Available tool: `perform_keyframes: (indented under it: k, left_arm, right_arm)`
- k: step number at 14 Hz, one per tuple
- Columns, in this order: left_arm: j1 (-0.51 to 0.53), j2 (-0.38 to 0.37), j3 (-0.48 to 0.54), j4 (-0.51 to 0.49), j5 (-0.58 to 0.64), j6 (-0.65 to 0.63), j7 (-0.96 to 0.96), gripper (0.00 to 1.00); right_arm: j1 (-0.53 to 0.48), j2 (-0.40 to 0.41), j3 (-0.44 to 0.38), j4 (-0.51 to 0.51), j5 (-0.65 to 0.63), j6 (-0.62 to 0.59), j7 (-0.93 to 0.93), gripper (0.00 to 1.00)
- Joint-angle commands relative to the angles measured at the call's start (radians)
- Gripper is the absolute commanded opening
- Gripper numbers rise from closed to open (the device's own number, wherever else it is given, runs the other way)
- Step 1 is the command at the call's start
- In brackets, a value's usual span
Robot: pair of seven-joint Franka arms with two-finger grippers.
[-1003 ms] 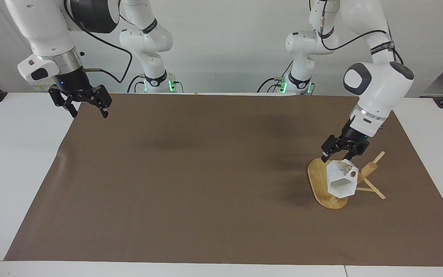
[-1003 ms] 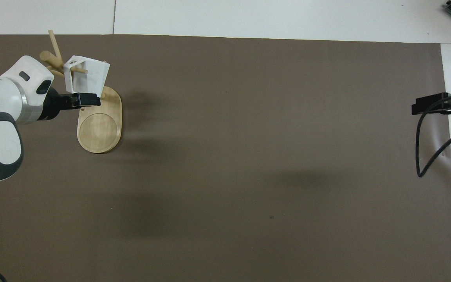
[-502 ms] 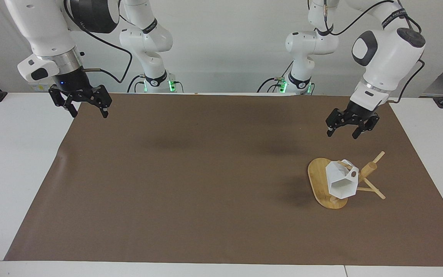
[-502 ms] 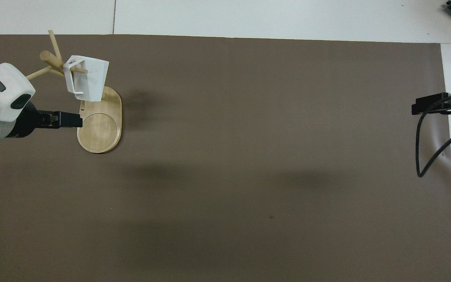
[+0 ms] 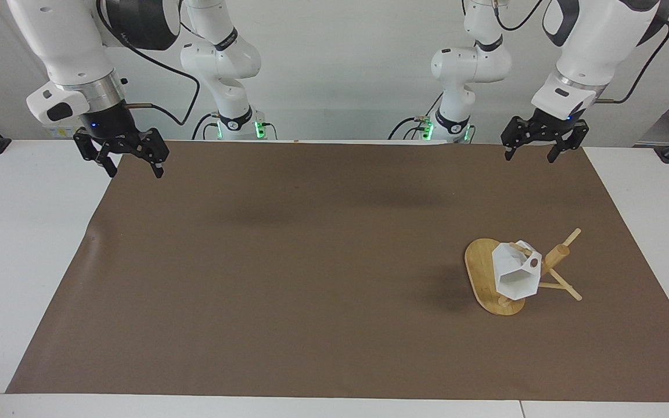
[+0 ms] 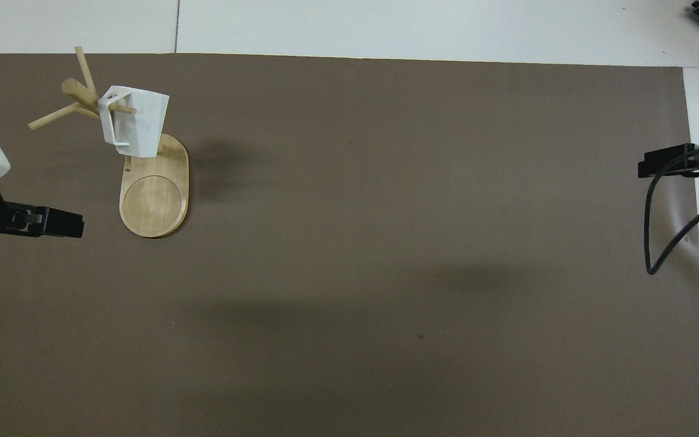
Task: Hang cup on rack
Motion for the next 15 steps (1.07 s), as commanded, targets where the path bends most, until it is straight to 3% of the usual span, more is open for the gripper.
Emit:
perform_keyframes:
  k: [1, 4, 7, 15]
  left_arm:
    - [-0.008, 0.071, -0.020, 0.141, 0.054, -0.105, 0.005, 1.00]
    - [-0.005, 0.098, -0.027, 0.192, 0.063, -0.125, 0.011, 1.00]
    - [0.002, 0.100, -0.027, 0.192, 0.054, -0.082, 0.011, 1.00]
    - [0.006, 0.115, -0.017, 0.179, 0.014, -0.116, 0.002, 1.00]
  right_arm:
    - [-0.005, -0.022, 0.002, -0.022, 0.015, -0.007, 0.017, 1.00]
    - [-0.005, -0.022, 0.002, -0.022, 0.015, -0.007, 0.017, 1.00]
    - [-0.003, -0.022, 0.002, -0.022, 0.015, -0.007, 0.017, 1.00]
    - [-0.006, -0.025, -0.007, -0.026, 0.017, -0.016, 0.014, 1.00]
